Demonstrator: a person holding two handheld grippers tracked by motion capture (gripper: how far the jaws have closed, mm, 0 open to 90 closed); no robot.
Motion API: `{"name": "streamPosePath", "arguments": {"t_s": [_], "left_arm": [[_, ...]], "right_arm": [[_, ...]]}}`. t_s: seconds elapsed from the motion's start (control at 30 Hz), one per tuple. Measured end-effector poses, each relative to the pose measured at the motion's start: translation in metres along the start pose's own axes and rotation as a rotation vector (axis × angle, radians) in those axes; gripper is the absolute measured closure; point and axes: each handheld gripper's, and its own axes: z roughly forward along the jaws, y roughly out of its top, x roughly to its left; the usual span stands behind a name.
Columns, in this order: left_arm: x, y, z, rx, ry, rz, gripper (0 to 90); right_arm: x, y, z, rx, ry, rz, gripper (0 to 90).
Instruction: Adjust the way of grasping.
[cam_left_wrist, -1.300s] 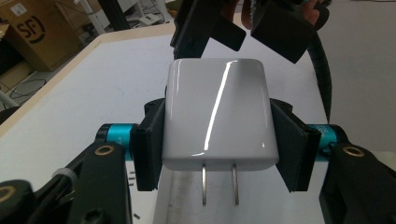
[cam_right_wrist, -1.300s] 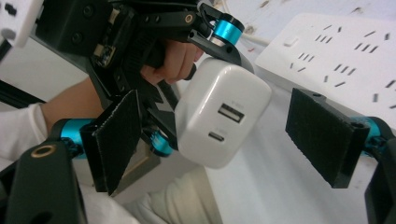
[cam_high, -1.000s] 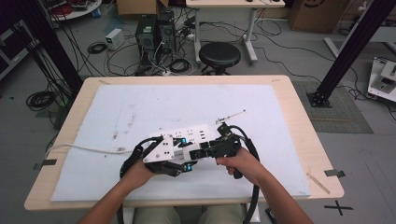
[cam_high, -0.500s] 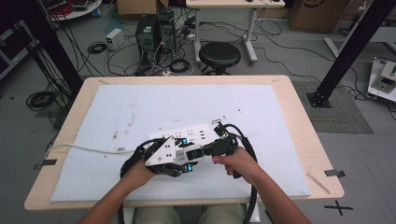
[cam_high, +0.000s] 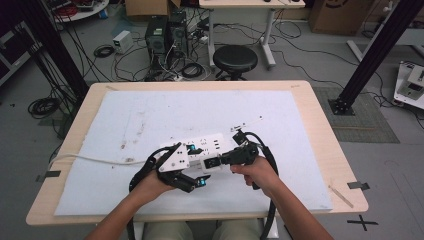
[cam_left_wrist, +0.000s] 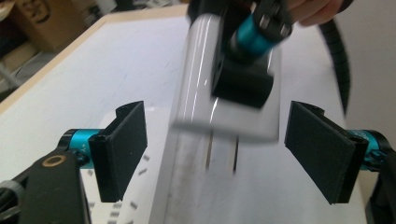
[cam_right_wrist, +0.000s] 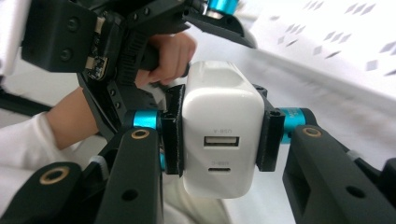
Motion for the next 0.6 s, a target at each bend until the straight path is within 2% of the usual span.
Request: {"name": "streamPosePath", "arguments": {"t_s": [0.1, 0.17, 0.2, 0.27, 0.33, 0.5, 0.6], "left_arm": [[0.003, -0.005, -0.005, -0.025, 0.007, -0.05, 21.1], [0.006, -0.009, -0.008, -0.041, 0.018, -0.095, 21.1], [0.008, -0.01, -0.01, -0.052, 0.028, -0.116, 21.1], [0.012, -0.013, -0.014, -0.061, 0.053, -0.155, 21.1], [0.016, -0.016, -0.018, -0.058, 0.084, -0.18, 21.1], [0.024, -0.022, -0.028, -0.054, 0.164, -0.249, 21.1], [0.027, -0.024, -0.034, -0.045, 0.21, -0.266, 21.1]], "right_arm": [[-0.002, -0.002, -0.012, -0.016, -0.066, -0.027, 63.2], [-0.003, -0.002, -0.015, -0.021, -0.081, -0.039, 63.2], [-0.003, -0.002, -0.018, -0.017, -0.089, -0.04, 63.2], [-0.004, -0.002, -0.024, -0.017, -0.124, -0.07, 63.2], [-0.003, -0.003, -0.029, -0.01, -0.158, -0.086, 63.2], [0.001, -0.003, -0.037, 0.029, -0.276, -0.186, 63.2], [0.005, -0.002, -0.041, 0.062, -0.332, -0.251, 63.2]]}}
